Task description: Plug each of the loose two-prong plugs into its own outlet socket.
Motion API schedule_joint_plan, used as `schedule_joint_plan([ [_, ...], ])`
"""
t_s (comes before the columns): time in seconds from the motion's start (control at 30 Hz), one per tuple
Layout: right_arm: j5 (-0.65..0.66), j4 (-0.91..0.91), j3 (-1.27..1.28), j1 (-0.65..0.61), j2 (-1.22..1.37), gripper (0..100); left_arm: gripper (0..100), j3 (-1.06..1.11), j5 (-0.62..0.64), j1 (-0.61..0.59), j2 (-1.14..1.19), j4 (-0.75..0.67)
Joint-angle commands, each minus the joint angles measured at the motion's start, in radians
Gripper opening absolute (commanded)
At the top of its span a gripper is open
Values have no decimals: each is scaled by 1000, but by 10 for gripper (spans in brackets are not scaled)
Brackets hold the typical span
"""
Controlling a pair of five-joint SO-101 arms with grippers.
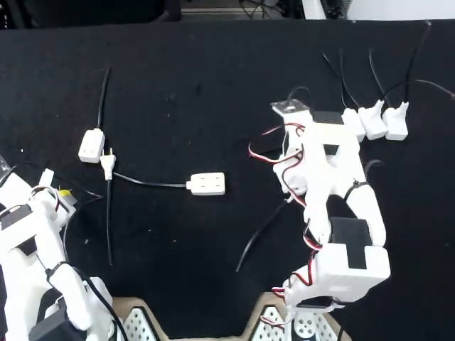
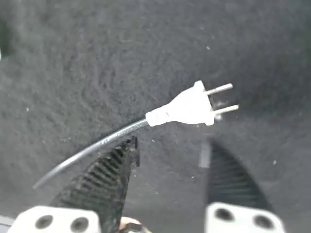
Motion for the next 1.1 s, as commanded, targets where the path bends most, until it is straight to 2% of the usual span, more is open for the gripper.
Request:
schedule_joint_plan([
  [0.0,-38,25,2,17,-70,308,249,-35,6,-5,-35,-11],
  [0.13,-149,-123,166,46,-177,308,249,-39,6,-4,-35,-11],
  [0.3,-221,-307,315,54,-245,307,249,-39,6,-4,-35,-11],
  [0.43,-304,-353,334,55,-216,307,249,-39,6,-5,-35,-11],
  [0.6,-311,-364,274,52,-85,303,249,-38,6,-5,-35,-9],
  [0.67,-310,-362,226,54,-25,253,249,-36,6,-5,-35,-9],
  [0.83,-310,-354,165,54,24,20,249,-35,6,-5,-35,-9],
  [0.97,-308,-290,131,52,-51,11,249,-36,6,-5,-35,-9],
  [1.07,-250,-230,94,48,-142,11,249,-36,6,-5,-35,-9],
])
